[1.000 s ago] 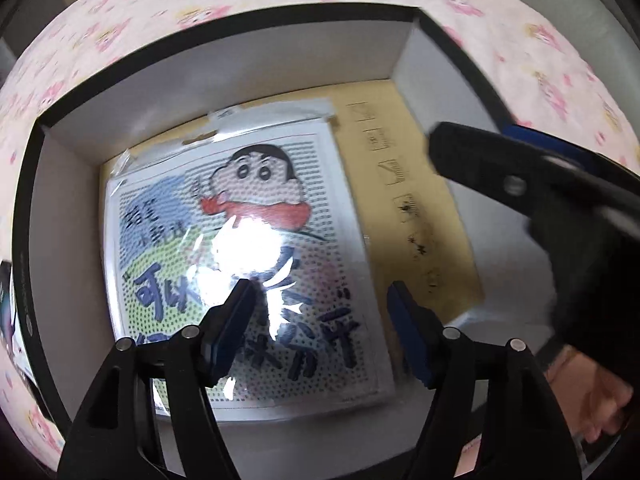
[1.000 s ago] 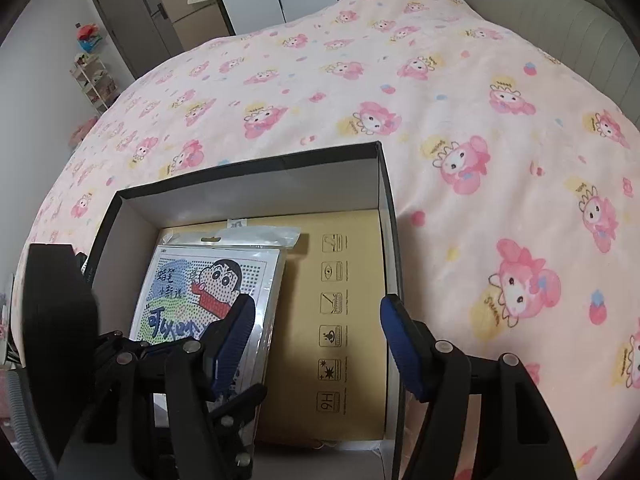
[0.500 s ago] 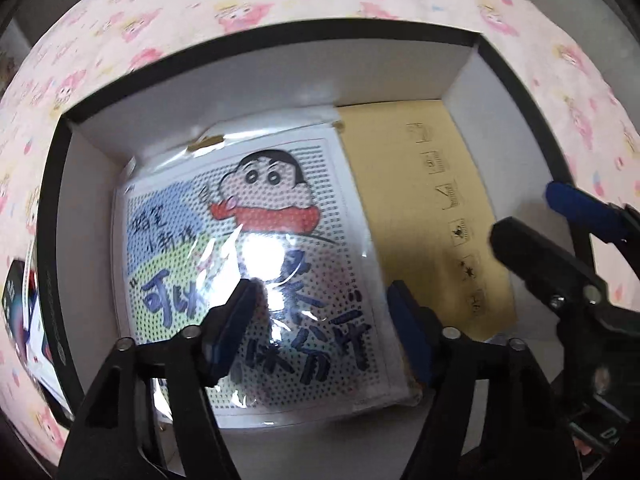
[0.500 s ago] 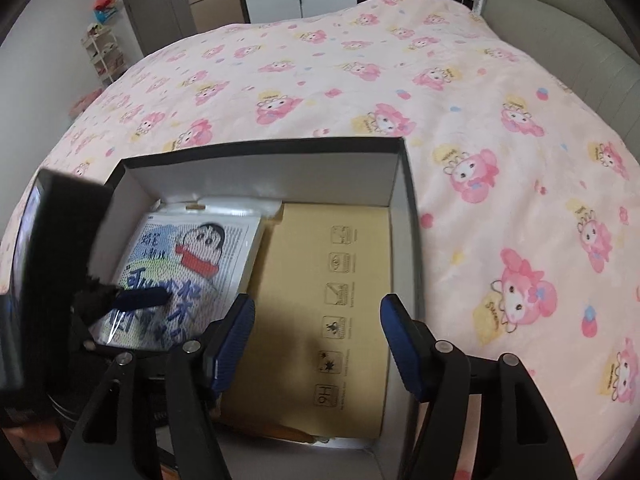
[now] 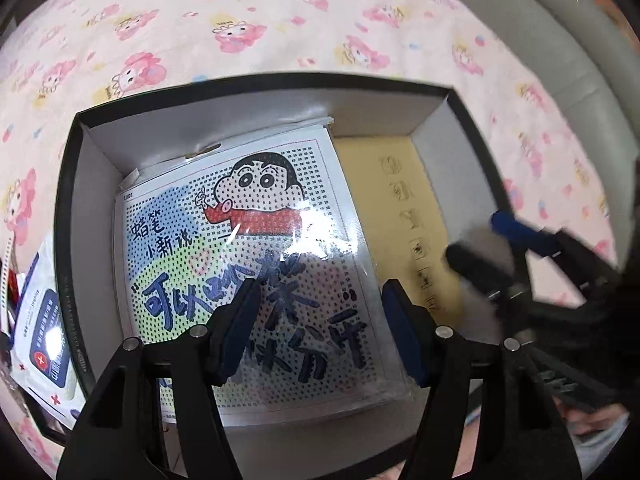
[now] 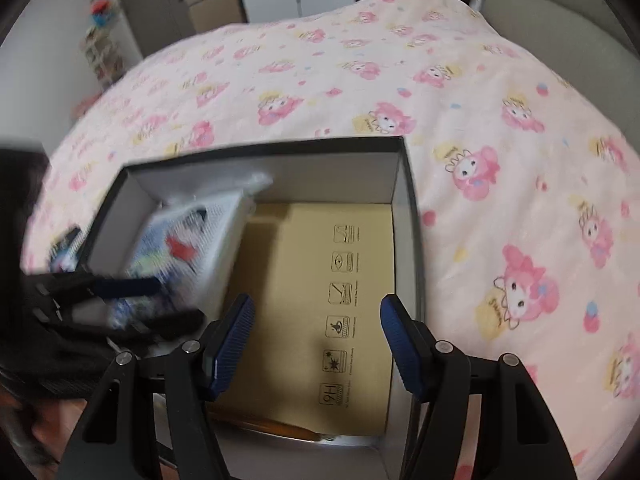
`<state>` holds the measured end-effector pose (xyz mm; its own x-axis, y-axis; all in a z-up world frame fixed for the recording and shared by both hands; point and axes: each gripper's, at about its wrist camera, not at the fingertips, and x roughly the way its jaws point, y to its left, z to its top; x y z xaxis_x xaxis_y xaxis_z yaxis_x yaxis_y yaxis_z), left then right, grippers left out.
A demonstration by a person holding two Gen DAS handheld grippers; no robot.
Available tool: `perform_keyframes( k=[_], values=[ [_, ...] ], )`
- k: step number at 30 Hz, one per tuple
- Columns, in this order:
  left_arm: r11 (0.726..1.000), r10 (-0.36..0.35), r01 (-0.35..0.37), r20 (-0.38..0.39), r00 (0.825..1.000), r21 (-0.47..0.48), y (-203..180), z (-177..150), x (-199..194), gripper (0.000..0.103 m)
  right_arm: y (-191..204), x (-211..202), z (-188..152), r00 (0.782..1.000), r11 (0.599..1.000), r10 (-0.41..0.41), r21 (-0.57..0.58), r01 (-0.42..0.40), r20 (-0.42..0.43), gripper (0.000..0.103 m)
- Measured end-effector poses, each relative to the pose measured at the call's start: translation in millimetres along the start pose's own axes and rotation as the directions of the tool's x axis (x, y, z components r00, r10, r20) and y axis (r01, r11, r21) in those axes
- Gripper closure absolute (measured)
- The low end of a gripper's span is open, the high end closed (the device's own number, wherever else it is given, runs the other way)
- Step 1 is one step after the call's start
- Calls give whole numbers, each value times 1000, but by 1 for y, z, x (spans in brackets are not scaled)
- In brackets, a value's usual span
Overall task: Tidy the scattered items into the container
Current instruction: 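Open the left tool and press the kit flat inside the box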
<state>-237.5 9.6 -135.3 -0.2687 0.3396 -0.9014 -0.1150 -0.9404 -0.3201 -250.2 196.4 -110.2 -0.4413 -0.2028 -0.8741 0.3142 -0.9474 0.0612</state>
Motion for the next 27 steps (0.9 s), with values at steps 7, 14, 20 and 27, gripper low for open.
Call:
perform_keyframes(
  k=[7, 14, 20, 27],
  values=[
    [999, 25, -26, 38, 999, 23, -15, 10, -8, 42, 38, 16, -14, 993, 988, 79, -126, -90, -88, 42],
    [1000, -12, 12, 119, 993, 1, -2, 3, -30, 42, 32, 2, -6, 983, 982, 181, -56, -182, -9, 42],
    [997, -50, 58, 167, 985, -45, 12, -4, -43, 44, 42, -16, -2, 950, 950, 306, -87, -301, 55, 42],
    [996, 3, 10, 139, 990, -88, 18, -8, -34, 49, 38, -4, -3, 982, 981, 185, -66, -182, 43, 41]
  ],
)
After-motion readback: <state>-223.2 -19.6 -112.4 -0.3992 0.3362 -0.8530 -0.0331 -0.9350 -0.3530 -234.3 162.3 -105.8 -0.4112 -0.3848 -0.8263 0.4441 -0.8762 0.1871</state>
